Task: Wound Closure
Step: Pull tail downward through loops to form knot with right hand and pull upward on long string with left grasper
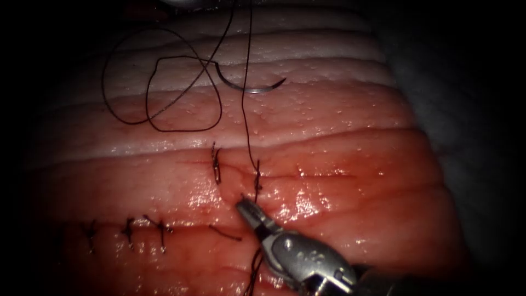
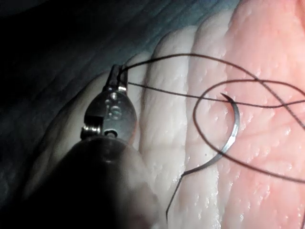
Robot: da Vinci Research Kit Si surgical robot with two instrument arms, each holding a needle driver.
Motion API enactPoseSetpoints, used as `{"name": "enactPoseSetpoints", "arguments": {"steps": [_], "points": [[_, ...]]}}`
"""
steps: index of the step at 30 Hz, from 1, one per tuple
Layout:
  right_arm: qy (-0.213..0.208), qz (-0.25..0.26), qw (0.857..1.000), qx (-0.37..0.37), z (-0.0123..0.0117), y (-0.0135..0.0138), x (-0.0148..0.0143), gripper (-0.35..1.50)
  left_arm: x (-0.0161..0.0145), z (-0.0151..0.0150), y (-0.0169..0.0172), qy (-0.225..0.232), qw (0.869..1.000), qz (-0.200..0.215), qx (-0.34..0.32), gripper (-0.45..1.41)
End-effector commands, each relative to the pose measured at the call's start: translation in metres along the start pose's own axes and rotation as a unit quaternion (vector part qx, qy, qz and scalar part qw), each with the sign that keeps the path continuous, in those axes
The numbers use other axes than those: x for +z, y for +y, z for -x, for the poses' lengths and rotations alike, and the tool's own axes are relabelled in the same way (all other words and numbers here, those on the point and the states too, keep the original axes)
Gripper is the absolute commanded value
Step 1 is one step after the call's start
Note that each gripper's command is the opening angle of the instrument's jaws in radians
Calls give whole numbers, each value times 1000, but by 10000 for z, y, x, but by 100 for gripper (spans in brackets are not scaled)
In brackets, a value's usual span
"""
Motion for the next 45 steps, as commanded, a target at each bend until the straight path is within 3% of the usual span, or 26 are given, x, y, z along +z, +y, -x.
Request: {"name": "enactPoseSetpoints", "arguments": {"steps": [1,9,27,45], "points": [[2,0,1000,-13,5,2,10,-35,8,1,-6,6,1000,-3,0,-45],[4,-2,1000,-27,22,20,22,-35,16,-1,-21,20,999,-26,-11,-45],[-4,-21,999,-30,24,-9,8,-35,22,2,-59,31,998,-63,-5,-45],[-50,-24,998,-28,54,-13,3,-35,31,15,-87,32,996,-81,-6,-45]]}}
